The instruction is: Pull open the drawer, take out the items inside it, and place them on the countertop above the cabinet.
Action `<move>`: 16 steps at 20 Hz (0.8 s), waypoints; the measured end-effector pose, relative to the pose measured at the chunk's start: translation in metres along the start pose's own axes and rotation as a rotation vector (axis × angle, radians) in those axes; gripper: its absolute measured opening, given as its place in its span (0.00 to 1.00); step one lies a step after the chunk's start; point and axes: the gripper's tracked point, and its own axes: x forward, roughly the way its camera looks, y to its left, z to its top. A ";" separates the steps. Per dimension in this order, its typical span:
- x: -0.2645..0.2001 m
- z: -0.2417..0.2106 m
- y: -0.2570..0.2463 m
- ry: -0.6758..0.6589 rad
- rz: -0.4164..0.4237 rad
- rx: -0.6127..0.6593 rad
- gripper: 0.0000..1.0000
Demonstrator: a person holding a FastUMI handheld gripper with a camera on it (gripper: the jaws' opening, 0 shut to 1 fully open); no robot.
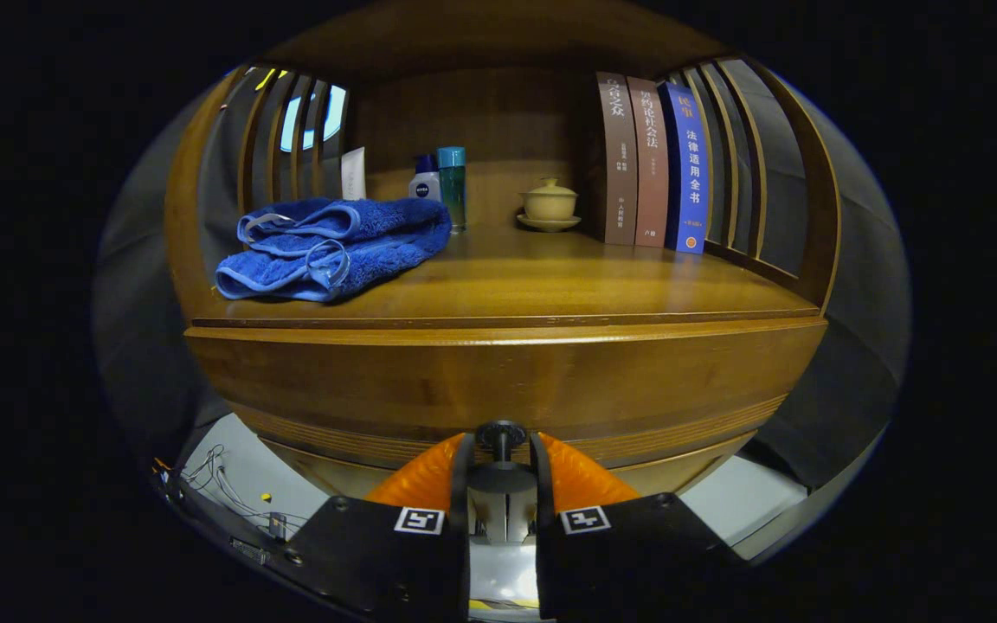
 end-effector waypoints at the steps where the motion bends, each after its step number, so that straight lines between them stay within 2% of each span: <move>1: -0.001 0.000 0.000 0.004 -0.001 0.006 0.34; 8: -0.024 -0.011 -0.002 0.009 0.002 0.008 0.34; 16: -0.089 -0.042 -0.006 0.049 0.005 0.024 0.34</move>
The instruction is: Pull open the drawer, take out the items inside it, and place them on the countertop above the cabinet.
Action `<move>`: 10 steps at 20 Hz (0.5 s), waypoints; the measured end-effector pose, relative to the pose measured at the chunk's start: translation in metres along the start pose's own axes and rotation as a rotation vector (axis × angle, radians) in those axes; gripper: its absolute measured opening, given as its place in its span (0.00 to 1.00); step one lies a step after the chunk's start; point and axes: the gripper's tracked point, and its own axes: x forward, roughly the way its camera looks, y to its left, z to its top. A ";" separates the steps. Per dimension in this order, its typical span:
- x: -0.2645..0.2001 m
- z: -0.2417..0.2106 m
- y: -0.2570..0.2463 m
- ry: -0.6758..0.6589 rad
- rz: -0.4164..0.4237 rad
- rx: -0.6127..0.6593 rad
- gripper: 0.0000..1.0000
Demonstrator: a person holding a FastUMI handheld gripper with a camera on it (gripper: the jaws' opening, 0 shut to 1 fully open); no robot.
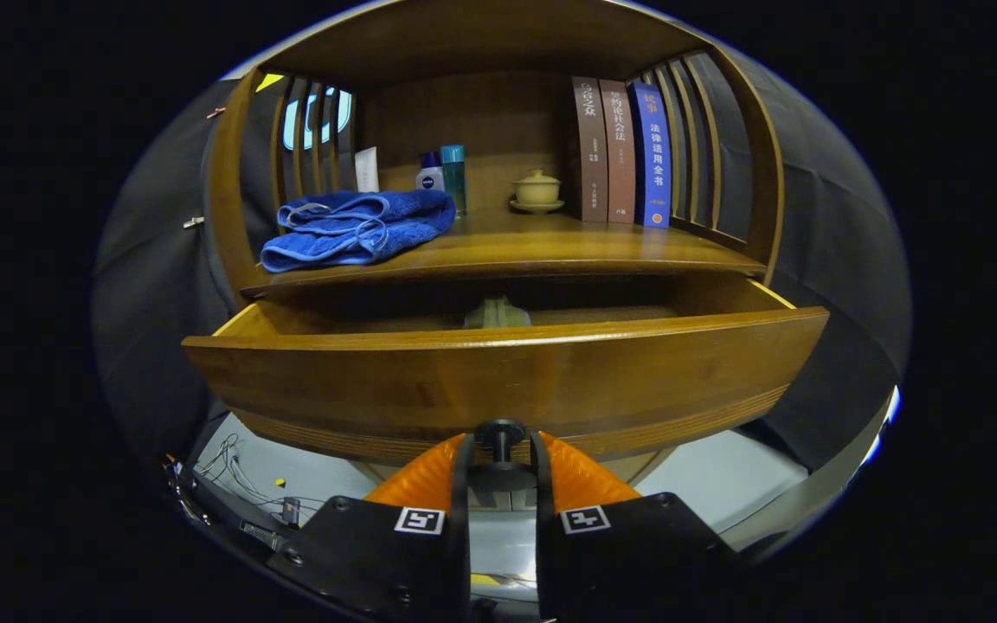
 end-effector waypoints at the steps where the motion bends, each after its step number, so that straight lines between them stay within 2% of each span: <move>1: -0.009 -0.005 0.000 0.006 0.002 0.008 0.34; 10: -0.068 -0.036 -0.001 0.035 0.008 0.036 0.34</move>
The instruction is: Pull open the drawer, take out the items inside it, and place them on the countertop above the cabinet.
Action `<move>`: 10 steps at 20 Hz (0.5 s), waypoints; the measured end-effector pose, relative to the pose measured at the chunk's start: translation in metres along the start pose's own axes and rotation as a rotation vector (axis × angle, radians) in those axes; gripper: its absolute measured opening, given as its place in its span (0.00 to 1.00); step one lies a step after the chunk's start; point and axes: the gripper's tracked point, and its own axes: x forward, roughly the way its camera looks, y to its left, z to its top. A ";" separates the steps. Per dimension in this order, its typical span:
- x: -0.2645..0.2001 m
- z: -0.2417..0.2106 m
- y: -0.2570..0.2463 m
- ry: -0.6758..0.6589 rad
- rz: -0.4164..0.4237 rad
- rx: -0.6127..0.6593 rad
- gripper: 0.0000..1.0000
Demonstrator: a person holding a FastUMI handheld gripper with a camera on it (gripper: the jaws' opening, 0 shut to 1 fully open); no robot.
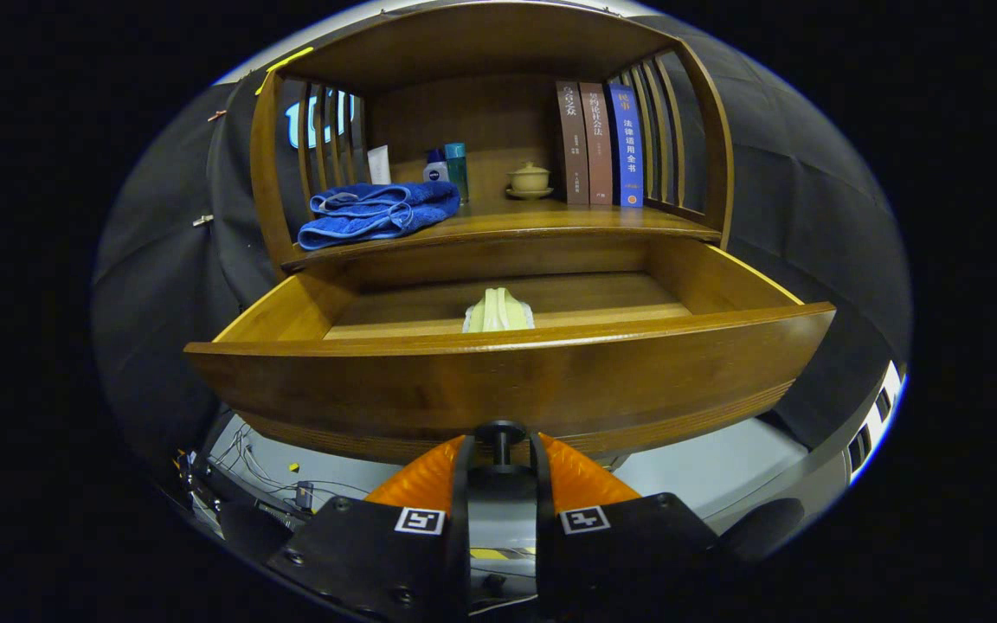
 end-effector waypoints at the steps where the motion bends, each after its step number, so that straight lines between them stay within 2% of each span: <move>1: -0.004 -0.004 -0.001 0.010 0.000 0.004 0.34; 7: -0.014 -0.017 -0.005 0.030 -0.001 0.013 0.34; 10: -0.013 -0.018 -0.005 0.034 -0.004 0.006 0.39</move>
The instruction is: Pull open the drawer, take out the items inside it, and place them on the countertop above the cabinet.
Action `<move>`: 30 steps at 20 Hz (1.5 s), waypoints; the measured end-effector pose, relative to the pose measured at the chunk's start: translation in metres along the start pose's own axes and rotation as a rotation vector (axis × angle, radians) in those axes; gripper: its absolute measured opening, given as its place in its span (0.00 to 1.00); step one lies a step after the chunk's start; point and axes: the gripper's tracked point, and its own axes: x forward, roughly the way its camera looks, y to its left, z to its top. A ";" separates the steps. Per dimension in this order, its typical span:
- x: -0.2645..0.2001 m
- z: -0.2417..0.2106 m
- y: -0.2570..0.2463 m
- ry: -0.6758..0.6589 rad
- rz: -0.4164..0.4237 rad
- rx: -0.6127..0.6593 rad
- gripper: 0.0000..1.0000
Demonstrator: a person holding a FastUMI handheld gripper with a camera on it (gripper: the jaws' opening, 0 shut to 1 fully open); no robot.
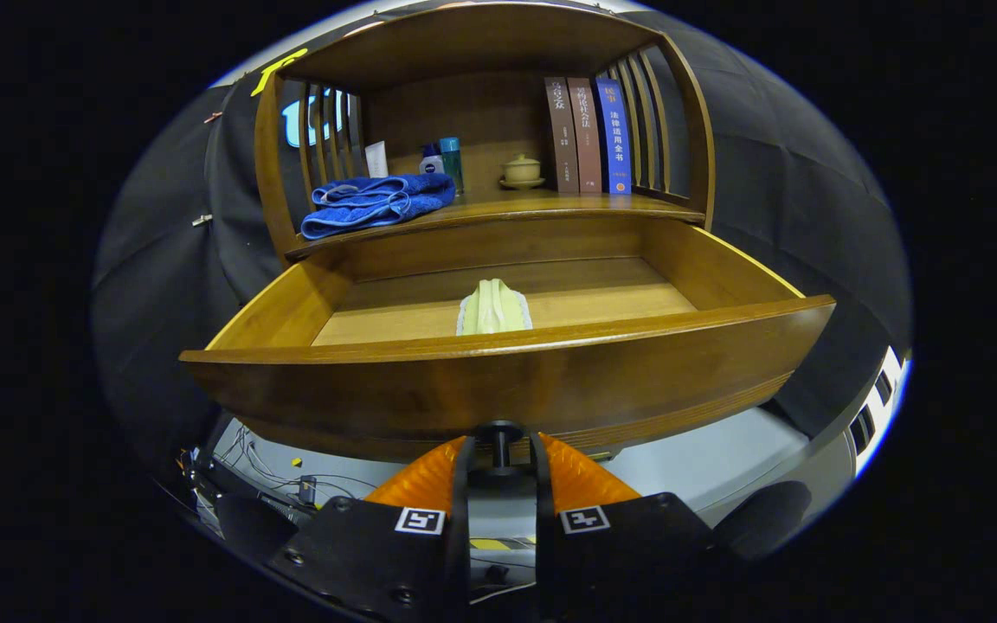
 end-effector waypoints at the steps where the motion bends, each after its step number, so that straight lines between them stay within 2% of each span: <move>1: -0.003 0.000 0.000 0.000 -0.001 -0.007 0.41; 2: -0.004 0.003 0.000 -0.017 -0.004 -0.004 0.42; 6: -0.031 0.028 -0.001 -0.084 -0.023 0.001 1.00; 7: -0.037 0.035 0.000 -0.092 -0.030 -0.008 0.97; 12: -0.047 0.094 0.015 -0.124 0.011 -0.019 0.99; 14: -0.032 0.121 0.023 -0.100 0.046 -0.005 0.99; 18: 0.018 0.155 0.025 -0.014 0.023 -0.019 0.99; 23: 0.081 0.157 0.028 0.184 -0.009 -0.055 1.00; 27: 0.117 0.137 0.027 0.330 -0.023 -0.082 1.00; 30: 0.136 0.124 0.024 0.415 -0.030 -0.068 0.92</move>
